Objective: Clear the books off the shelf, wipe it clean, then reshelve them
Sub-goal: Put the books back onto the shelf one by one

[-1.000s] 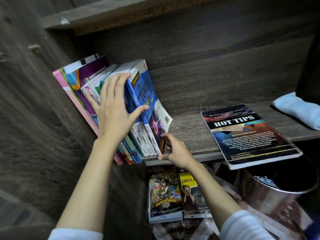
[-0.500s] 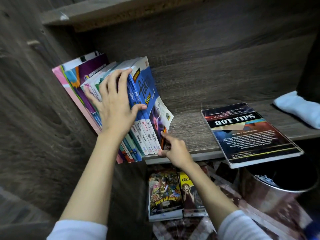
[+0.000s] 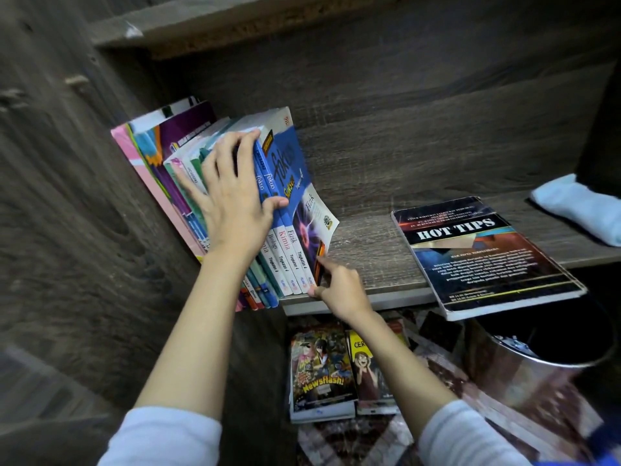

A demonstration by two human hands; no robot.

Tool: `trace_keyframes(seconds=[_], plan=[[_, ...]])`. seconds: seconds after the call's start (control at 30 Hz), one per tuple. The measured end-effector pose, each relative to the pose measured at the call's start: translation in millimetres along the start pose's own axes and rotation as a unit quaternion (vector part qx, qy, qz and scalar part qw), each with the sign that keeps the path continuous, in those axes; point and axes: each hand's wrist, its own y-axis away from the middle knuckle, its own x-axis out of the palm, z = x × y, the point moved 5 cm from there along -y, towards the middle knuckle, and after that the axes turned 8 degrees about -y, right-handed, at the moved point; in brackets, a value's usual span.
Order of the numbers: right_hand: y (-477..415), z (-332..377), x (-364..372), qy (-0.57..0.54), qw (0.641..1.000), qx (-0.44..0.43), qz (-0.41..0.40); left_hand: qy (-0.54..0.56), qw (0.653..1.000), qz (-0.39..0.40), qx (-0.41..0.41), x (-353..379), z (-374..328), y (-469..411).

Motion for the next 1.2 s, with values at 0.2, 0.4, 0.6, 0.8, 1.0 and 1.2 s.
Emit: trace_keyframes(seconds=[0.2,0.4,0.6,0.8,1.0,1.2], plan=[[14.1,8.8,-44.7,0.004,0.997,-0.062,0.051,0.002,0.997,0.021,-0.072,-3.8,-23.8,15.6],[34.1,-12.3,-156.3,0.178,0.97,-0.068,-0.15,0.155,0.961,-0.064,-0.218,1.9,-71.8,66.6],[64.5,-69.0,-241.8,0.258,0.918,0.17,-0.249,0.319,0.88,0.276,-0.217,72.4,-134.5,110.1],[70.1,-92.2,-256.4,0.124,0.933,0.215,-0.26,0.356,0.773,0.459,-0.255,116.6,-164.8,145.6],[70.9,-98.2,-261.8,0.046,0.93,0.26,-0.255,0.526,0.597,0.505,-0.335,124.5,-188.5,156.3],[76.9,-97.6,-250.0,-0.196,0.919,0.293,-0.179,0.537,0.58,0.489,-0.368,125.3,-174.7,155.2]])
